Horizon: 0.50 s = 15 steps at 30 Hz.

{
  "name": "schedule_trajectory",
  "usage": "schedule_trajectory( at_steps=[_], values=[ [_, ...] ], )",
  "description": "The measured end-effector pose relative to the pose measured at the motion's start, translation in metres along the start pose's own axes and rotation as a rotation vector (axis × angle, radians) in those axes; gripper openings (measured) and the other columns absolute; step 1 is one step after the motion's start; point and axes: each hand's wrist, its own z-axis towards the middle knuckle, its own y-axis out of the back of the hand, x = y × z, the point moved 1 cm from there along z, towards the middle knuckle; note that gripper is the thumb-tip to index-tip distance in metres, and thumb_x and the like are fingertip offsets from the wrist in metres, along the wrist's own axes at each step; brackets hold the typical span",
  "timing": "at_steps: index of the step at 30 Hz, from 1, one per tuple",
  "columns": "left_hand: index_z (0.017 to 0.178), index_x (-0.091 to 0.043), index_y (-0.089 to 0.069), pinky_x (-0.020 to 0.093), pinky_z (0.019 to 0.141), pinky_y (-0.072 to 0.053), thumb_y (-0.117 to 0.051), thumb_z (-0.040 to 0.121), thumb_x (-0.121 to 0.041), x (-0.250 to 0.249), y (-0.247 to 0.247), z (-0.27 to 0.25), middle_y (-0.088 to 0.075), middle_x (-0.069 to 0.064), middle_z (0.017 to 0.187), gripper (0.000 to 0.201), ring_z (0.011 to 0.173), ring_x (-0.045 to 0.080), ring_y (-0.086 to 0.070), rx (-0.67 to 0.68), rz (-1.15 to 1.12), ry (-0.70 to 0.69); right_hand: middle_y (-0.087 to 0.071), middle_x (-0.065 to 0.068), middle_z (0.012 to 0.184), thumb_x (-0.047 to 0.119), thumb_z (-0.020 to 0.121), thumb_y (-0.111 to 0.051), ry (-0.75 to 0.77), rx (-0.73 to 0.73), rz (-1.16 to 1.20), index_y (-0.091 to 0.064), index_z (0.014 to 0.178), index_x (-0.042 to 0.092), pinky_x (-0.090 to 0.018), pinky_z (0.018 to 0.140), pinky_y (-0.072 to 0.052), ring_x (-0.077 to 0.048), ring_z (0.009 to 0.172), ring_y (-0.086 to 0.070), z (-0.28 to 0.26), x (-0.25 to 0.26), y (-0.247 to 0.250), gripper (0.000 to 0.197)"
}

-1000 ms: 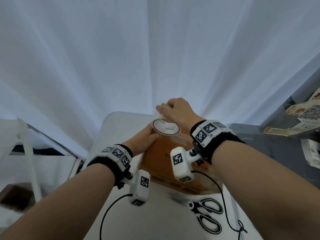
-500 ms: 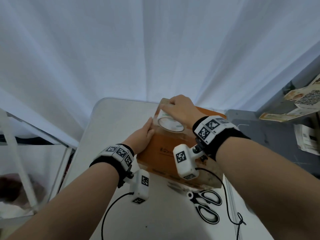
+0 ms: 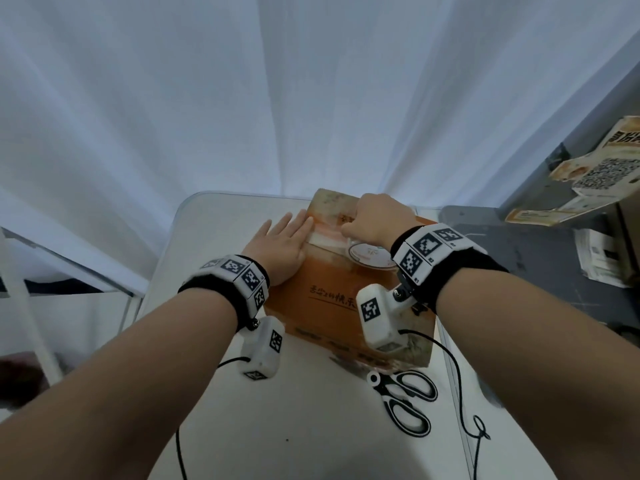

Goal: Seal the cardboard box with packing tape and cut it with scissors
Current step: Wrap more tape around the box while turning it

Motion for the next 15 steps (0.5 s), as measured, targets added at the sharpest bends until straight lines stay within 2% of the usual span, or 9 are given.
schedule_trajectory(
  at_steps=[3, 5, 7, 9, 12, 15],
  values=[
    [0.152, -0.017, 0.007, 0.034, 0.119, 0.007, -0.014, 0.101, -0.041, -0.007, 0.001, 0.007, 0.010, 0.000, 0.160, 0.060, 0.147, 0.012, 0.010, -0.021, 0.139, -0.085, -0.047, 0.005, 0.064, 0.035, 0.078, -0.057, 0.001, -0.016, -0.017, -0.042, 0.061, 0.020, -0.025, 0.054, -0.037, -0.018, 0.069, -0.053, -0.002, 0.003, 0.000, 0.027],
    [0.151, -0.015, 0.010, 0.032, 0.120, 0.005, -0.017, 0.096, -0.057, -0.013, -0.005, 0.010, 0.011, 0.001, 0.160, 0.075, 0.147, 0.012, 0.010, 0.001, 0.140, -0.118, -0.051, 0.004, 0.069, 0.037, 0.079, -0.056, 0.013, -0.020, -0.031, -0.042, 0.062, 0.020, -0.027, 0.059, -0.040, -0.019, 0.072, -0.053, -0.003, 0.004, -0.002, 0.028],
    [0.150, -0.014, 0.012, 0.034, 0.120, 0.003, -0.020, 0.090, -0.067, -0.015, -0.012, 0.010, 0.012, 0.001, 0.160, 0.087, 0.147, 0.012, 0.010, 0.012, 0.131, -0.115, -0.056, 0.001, 0.077, 0.042, 0.081, -0.053, 0.038, -0.027, -0.032, -0.047, 0.069, 0.017, -0.028, 0.061, -0.041, -0.019, 0.073, -0.053, -0.003, 0.004, -0.003, 0.028],
    [0.150, -0.015, 0.012, 0.036, 0.120, 0.005, -0.018, 0.089, -0.069, -0.010, -0.015, 0.009, 0.014, 0.000, 0.160, 0.087, 0.147, 0.011, 0.011, 0.008, 0.152, -0.088, -0.056, 0.001, 0.076, 0.049, 0.082, -0.048, 0.046, -0.048, 0.048, -0.050, 0.072, 0.018, -0.027, 0.060, -0.039, -0.019, 0.072, -0.054, -0.002, 0.004, -0.001, 0.033],
    [0.150, -0.018, 0.013, 0.037, 0.119, 0.008, -0.013, 0.089, -0.069, 0.005, -0.011, 0.003, 0.016, -0.002, 0.159, 0.084, 0.146, 0.010, 0.013, 0.012, 0.166, -0.017, -0.055, 0.004, 0.062, 0.051, 0.079, -0.051, 0.059, -0.091, 0.268, -0.051, 0.061, 0.017, -0.025, 0.052, -0.036, -0.018, 0.064, -0.057, 0.001, 0.008, 0.006, 0.038],
    [0.150, -0.017, 0.014, 0.038, 0.119, 0.009, -0.011, 0.089, -0.069, 0.013, -0.009, -0.002, 0.017, 0.000, 0.159, 0.084, 0.146, 0.011, 0.013, 0.025, 0.162, 0.054, -0.058, 0.004, 0.060, 0.052, 0.081, -0.052, 0.105, -0.102, 0.356, -0.056, 0.061, 0.015, -0.027, 0.054, -0.042, -0.017, 0.062, -0.059, 0.002, 0.019, 0.004, 0.042]
  ],
)
